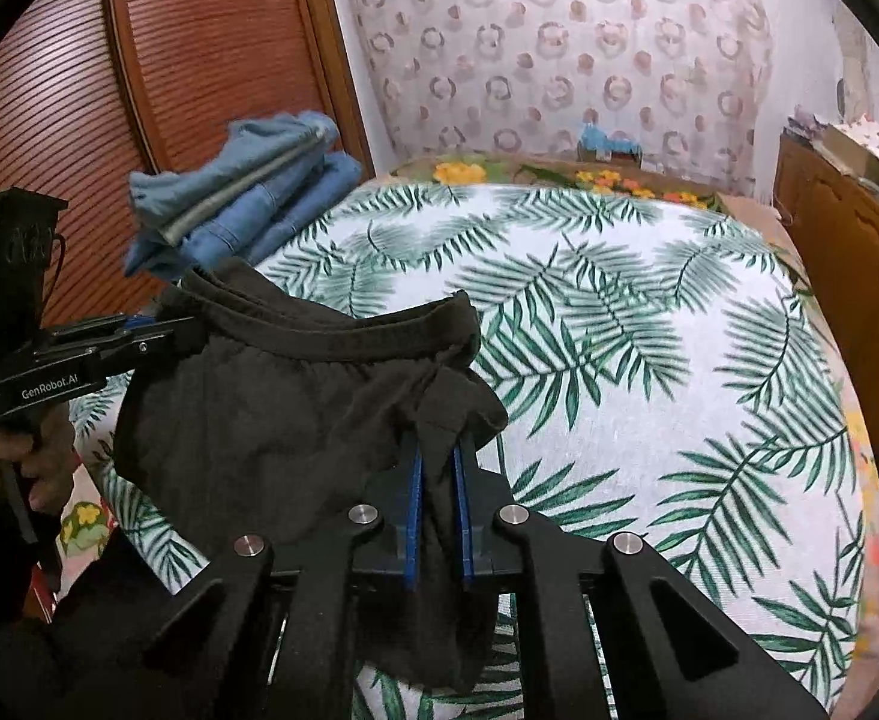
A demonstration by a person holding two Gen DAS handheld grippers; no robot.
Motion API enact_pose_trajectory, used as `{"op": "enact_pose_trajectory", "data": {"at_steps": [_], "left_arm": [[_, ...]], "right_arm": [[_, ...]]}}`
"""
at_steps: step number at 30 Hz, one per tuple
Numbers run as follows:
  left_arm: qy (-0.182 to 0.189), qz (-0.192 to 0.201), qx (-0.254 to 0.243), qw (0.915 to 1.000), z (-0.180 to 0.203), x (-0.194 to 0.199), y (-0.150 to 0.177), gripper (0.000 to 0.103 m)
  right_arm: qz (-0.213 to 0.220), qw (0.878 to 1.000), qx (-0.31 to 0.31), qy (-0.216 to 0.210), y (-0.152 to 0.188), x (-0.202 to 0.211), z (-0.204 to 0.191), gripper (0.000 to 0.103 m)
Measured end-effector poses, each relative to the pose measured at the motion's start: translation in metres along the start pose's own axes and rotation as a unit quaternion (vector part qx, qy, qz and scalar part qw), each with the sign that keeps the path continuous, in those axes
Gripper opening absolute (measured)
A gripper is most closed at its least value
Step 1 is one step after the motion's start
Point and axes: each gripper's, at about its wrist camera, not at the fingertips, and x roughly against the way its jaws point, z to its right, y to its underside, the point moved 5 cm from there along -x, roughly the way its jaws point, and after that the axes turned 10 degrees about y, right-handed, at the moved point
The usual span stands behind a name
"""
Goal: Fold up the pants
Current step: 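Lift the black garment with both grippers and carry it toward the jeans stack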
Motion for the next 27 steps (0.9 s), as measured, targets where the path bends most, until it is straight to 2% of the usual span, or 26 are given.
{"op": "enact_pose_trajectory", "data": {"at_steps": [18,27], "left_arm": [[-0.006,0.071,-0.043,0.9966,0.033,0.057,-0.037,0.017],[-0.016,0.087,-0.045,0.9951,0.03,0.071,-0.046,0.017]], "right_arm": [[0.072,0.997,0.016,-0.001,-0.021,0.051,-0.007,0.009],[0.1,0.994,0.04,-0.008,-0.032,0.072,-0.019,0.009]]}}
